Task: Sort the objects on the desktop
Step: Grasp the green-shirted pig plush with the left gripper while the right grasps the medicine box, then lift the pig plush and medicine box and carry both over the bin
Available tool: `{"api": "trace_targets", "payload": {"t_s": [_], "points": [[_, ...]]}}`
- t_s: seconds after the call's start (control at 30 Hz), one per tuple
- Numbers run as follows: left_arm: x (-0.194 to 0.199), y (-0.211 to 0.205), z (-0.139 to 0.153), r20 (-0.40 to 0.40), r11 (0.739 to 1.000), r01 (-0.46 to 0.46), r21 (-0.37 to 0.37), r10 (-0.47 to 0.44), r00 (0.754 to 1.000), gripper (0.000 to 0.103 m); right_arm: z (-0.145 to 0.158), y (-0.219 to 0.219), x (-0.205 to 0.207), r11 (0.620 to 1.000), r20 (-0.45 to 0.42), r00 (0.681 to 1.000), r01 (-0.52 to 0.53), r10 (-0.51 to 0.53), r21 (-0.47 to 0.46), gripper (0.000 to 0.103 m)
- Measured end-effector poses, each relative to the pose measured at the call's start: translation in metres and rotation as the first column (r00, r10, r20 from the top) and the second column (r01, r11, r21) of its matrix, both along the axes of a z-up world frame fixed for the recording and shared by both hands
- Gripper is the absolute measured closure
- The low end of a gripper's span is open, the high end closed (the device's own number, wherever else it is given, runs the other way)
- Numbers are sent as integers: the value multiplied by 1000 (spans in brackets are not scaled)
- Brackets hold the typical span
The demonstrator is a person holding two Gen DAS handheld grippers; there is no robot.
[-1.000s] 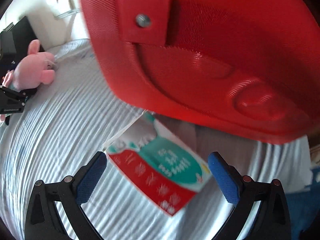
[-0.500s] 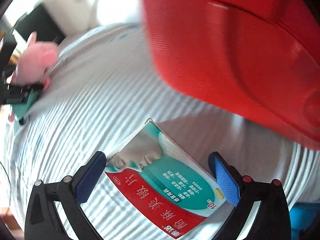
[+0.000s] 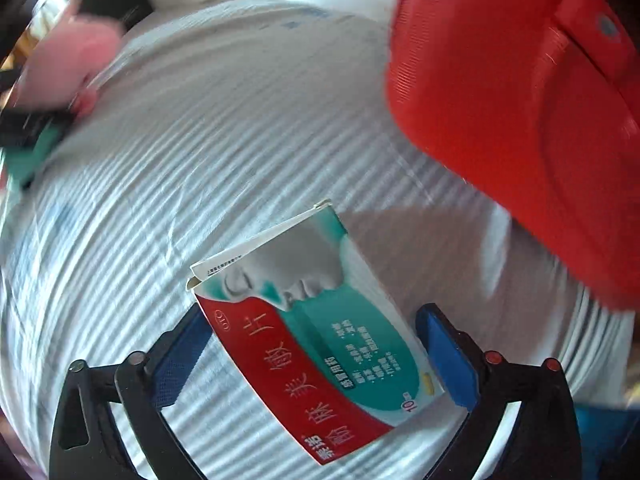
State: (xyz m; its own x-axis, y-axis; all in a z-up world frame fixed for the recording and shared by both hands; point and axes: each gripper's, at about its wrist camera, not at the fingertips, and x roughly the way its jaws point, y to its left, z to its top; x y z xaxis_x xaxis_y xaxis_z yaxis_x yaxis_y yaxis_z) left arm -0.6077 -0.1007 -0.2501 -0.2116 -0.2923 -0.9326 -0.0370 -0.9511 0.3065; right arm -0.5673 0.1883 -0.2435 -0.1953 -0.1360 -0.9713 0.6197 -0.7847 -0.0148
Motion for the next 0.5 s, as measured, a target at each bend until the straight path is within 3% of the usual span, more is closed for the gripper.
{"api": "trace_targets", "payload": {"t_s": [0.07, 0.13, 0.2, 0.33, 0.5], "points": [[19, -2, 6, -22, 999, -20, 31, 21, 1000, 34, 7, 0, 11, 1000, -24, 999, 26, -26, -2, 22], [41, -4, 16, -60, 998, -18, 60, 22, 998, 35, 10, -1, 24, 999, -31, 999, 38, -38, 1, 23], [91, -2, 23, -97, 995, -36, 91, 45, 994, 37, 14, -2, 37, 999, -37, 998, 54, -54, -4, 24], [139, -18, 44, -186, 987, -65, 150, 92, 978, 40, 39, 2, 66, 994, -63, 994, 79, -84, -76, 24], [188, -29, 97, -354, 982, -65, 177, 125, 927, 40, 96, 17, 114, 973, -155, 977, 116, -148, -198, 24]]}}
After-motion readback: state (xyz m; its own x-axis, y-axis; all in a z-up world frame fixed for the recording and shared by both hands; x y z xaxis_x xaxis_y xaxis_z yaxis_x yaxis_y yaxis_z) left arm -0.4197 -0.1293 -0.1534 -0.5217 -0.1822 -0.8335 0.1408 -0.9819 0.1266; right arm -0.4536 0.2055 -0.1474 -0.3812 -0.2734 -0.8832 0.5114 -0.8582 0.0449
